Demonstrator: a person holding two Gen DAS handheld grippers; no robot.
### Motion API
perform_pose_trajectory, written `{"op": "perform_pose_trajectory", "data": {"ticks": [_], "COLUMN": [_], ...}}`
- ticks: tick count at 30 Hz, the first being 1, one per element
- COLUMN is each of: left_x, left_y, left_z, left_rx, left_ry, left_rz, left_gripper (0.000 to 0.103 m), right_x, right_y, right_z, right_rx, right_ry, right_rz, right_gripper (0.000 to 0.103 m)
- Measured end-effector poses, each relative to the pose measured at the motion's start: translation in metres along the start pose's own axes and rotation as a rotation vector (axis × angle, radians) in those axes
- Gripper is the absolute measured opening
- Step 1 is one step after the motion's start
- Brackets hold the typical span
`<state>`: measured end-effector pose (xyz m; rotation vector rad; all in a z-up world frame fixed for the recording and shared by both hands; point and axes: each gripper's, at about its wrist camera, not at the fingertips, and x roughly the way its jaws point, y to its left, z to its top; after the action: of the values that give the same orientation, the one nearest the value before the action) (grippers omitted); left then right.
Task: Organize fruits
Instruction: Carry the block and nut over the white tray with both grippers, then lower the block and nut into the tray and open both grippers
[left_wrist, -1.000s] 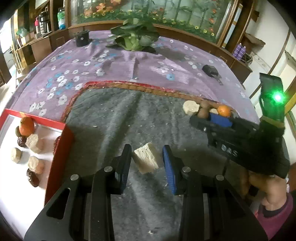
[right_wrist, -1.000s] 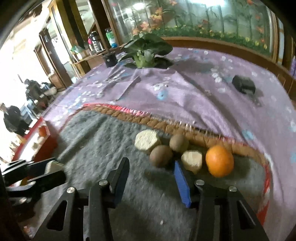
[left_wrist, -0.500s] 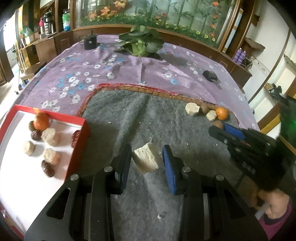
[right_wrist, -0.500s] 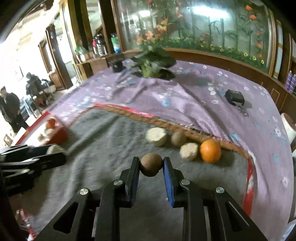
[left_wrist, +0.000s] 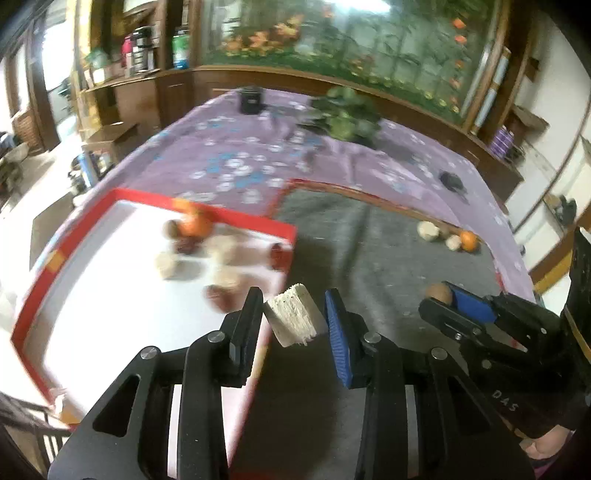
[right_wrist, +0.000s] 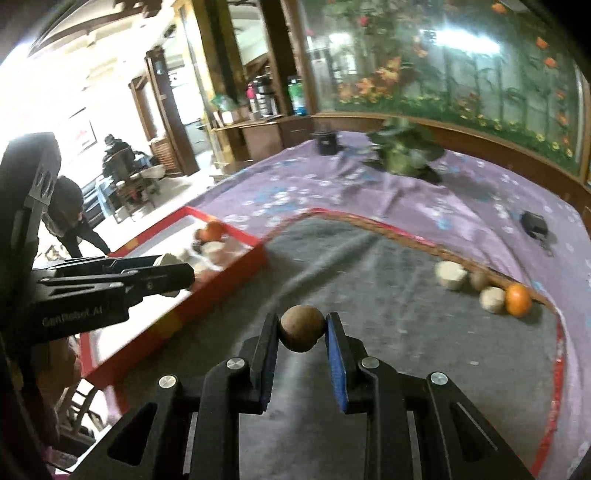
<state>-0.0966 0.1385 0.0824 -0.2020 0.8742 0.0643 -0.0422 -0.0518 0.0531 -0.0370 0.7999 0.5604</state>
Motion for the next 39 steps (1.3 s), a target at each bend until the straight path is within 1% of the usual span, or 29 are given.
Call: {"op": "perform_pose_trajectory", "data": {"ticks": [4, 8, 16, 20, 23, 28, 39], "left_x": [-0.014, -0.015, 0.000, 0.008, 0.013, 0.021, 0.025], "left_y": [0.035, 0.064, 0.093, 0.102, 0.105, 0.108, 0.112], "left_z": [-0.005, -0.013, -0.020, -0.021, -0.019, -0.016, -0.013], "left_rx": [-0.049, -0.097, -0.148, -0.163, -0.168, -0.167, -0.171], "left_ry": [-0.018, -0.008, 0.031, 0.045, 0.054, 0.060, 0.064], "left_rz": [0.044, 0.076, 0.098, 0.108, 0.111, 0.125, 0.168], "left_gripper": [0.034, 0.034, 0.034, 0.034, 0.034, 0.034, 0.034], "right_x": [0.008, 0.020, 0.050, 0.066, 0.075, 0.094, 0.121], "right_y": [0.023, 0.048, 0.089, 0.105, 0.109, 0.118, 0.122], "right_z": [0.006, 0.014, 0.027, 0.032, 0.035, 0.034, 0.033], "right_rx": [-0.030, -0.067, -0.139, -0.169, -0.173, -0.185, -0.167], "right_ry": [0.006, 0.021, 0.061, 0.084, 0.091, 0.128, 0.169], "right_rz": [0.034, 0.079, 0.134, 0.161, 0.171, 0.185, 0.211], "right_gripper": [0.025, 0.025, 0.024, 0.024, 0.024, 0.024, 0.024]}}
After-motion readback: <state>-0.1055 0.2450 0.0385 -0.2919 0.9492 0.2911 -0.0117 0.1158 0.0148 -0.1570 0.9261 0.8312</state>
